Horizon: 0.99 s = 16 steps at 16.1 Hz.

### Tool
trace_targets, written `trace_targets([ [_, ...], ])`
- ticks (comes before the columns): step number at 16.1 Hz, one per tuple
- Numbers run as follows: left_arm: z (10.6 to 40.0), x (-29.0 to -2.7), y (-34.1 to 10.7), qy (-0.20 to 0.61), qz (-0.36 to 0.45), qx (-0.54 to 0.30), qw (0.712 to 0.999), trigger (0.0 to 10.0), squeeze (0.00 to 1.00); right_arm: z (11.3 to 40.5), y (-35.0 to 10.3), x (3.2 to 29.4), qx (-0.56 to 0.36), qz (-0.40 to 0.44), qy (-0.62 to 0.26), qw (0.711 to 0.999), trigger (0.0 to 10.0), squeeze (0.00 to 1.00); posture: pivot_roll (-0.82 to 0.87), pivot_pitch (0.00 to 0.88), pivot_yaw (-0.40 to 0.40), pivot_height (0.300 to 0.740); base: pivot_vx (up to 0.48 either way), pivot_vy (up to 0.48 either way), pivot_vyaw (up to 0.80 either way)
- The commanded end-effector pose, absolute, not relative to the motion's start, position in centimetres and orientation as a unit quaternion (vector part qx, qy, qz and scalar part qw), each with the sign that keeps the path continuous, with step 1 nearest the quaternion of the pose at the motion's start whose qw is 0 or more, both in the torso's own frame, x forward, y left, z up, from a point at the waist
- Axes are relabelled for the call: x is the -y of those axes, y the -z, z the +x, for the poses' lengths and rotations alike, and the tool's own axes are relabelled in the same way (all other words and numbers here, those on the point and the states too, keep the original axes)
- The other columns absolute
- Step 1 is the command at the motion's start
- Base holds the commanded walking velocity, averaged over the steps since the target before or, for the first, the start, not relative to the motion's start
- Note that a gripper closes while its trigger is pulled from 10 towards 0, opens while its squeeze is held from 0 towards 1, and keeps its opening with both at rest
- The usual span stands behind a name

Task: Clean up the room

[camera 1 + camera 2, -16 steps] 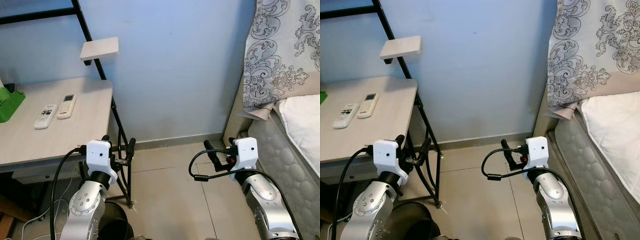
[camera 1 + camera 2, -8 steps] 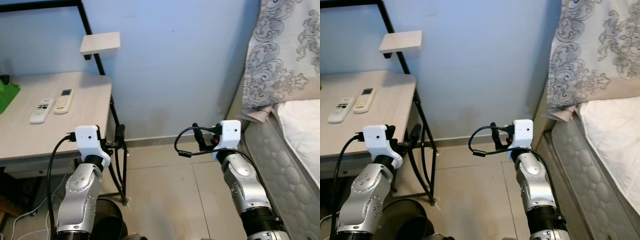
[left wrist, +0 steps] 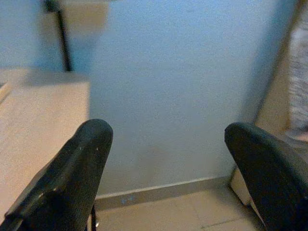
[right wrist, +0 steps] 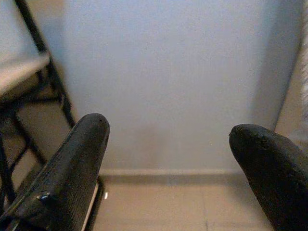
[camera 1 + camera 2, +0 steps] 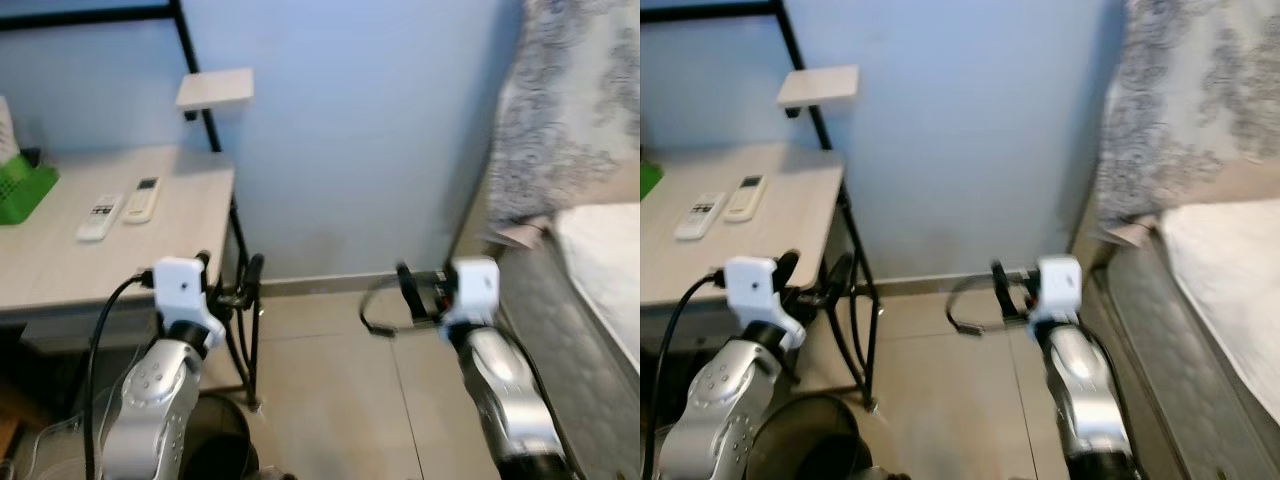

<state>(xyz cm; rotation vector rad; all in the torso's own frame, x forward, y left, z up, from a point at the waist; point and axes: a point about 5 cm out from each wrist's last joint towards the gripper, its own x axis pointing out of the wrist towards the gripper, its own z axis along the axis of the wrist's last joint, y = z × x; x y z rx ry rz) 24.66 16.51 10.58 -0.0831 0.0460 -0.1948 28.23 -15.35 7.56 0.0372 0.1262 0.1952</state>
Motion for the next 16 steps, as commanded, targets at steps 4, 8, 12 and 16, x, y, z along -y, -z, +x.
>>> trace_targets([
  [4, 25.6, -16.1, -10.4, 0.115, -0.020, -0.032, 0.993, 10.0, 0.00, 28.7, -7.8, 15.8, -0.055, 0.006, -0.083, 0.995, 10.0, 0.00, -0.16, 0.000, 0.110, 0.740, 0.000, -0.480, -0.68],
  [8, 26.1, -15.4, -10.5, 0.133, -0.029, -0.030, 0.990, 10.0, 0.00, 29.0, -7.9, 15.6, -0.054, 0.004, -0.080, 0.995, 10.0, 0.00, -0.18, 0.000, 0.132, 0.740, 0.000, -0.338, -0.69],
  [12, 26.2, -15.2, -10.4, 0.146, -0.044, -0.032, 0.988, 10.0, 0.00, 29.5, -8.0, 15.5, -0.052, 0.006, -0.074, 0.996, 10.0, 0.00, -0.18, 0.000, 0.138, 0.740, 0.000, 0.120, -0.69],
  [16, 26.8, -15.1, -10.2, 0.173, -0.031, -0.034, 0.984, 10.0, 0.00, 29.5, -8.0, 15.4, -0.051, 0.005, -0.074, 0.996, 10.0, 0.00, -0.18, 0.000, 0.135, 0.740, 0.000, 0.480, -0.69],
])
